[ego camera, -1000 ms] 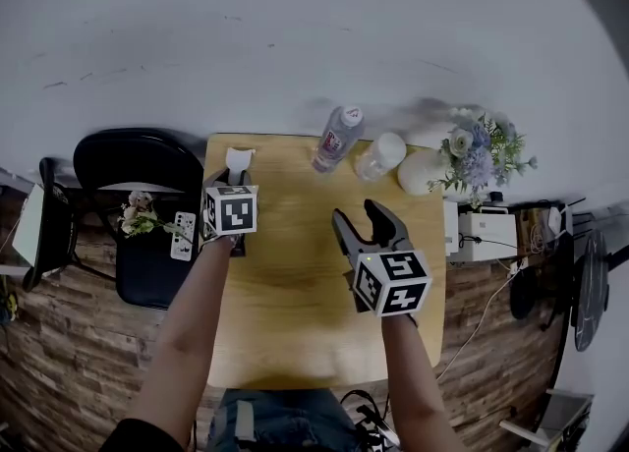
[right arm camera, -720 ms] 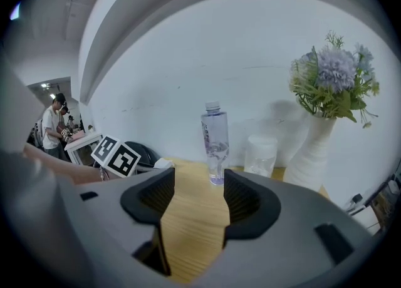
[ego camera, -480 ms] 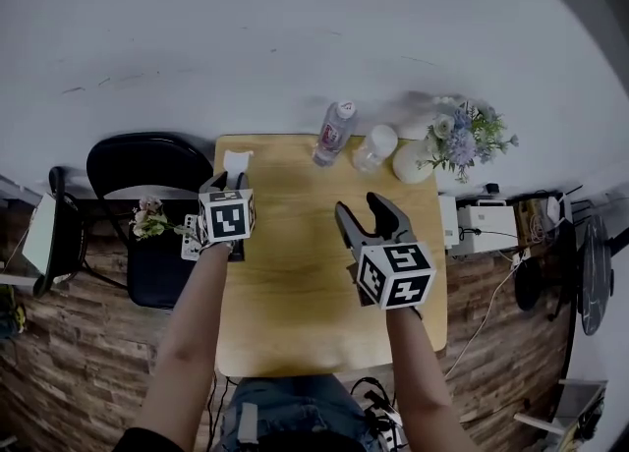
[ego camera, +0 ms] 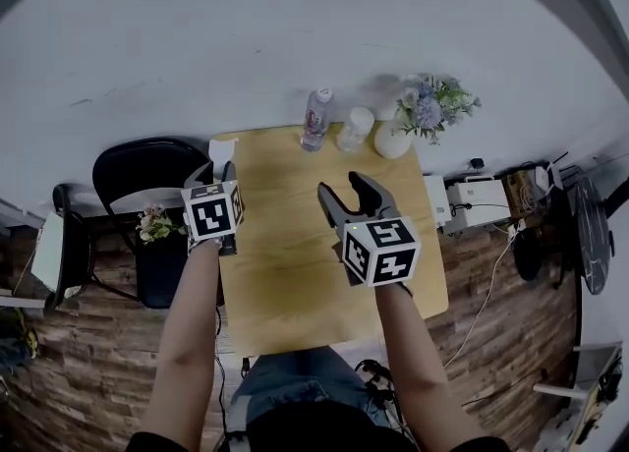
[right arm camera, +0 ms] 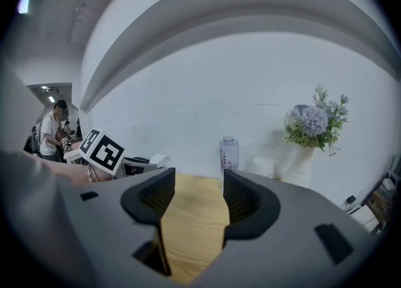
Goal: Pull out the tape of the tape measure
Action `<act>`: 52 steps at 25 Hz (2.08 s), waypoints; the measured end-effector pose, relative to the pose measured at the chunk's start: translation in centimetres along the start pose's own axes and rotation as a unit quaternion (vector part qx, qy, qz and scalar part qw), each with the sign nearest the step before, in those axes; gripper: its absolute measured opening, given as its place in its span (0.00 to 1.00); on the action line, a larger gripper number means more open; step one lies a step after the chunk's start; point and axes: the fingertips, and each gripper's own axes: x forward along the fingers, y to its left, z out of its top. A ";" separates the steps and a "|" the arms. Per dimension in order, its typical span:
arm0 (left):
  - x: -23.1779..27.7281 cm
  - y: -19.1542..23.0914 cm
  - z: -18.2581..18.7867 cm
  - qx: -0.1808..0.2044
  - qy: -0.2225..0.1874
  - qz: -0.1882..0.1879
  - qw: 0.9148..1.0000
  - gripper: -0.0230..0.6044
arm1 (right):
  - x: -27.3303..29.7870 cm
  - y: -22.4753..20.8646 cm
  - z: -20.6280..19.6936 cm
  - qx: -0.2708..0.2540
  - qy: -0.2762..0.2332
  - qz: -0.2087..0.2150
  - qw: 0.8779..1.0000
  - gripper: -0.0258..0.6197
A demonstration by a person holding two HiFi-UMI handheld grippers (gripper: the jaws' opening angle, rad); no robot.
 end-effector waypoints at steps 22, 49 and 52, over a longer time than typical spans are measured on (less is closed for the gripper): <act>-15.3 -3.3 4.5 0.050 -0.072 -0.013 0.996 0.26 | -8.6 4.0 2.9 -0.038 -0.072 0.041 0.996 0.41; -21.5 -13.5 5.3 0.198 -0.070 -0.258 0.943 0.26 | -9.5 10.2 6.1 -0.267 -0.071 0.171 0.946 0.24; -21.9 -13.6 5.5 0.215 -0.065 -0.274 0.935 0.26 | -9.6 10.8 6.4 -0.288 -0.081 0.186 0.936 0.19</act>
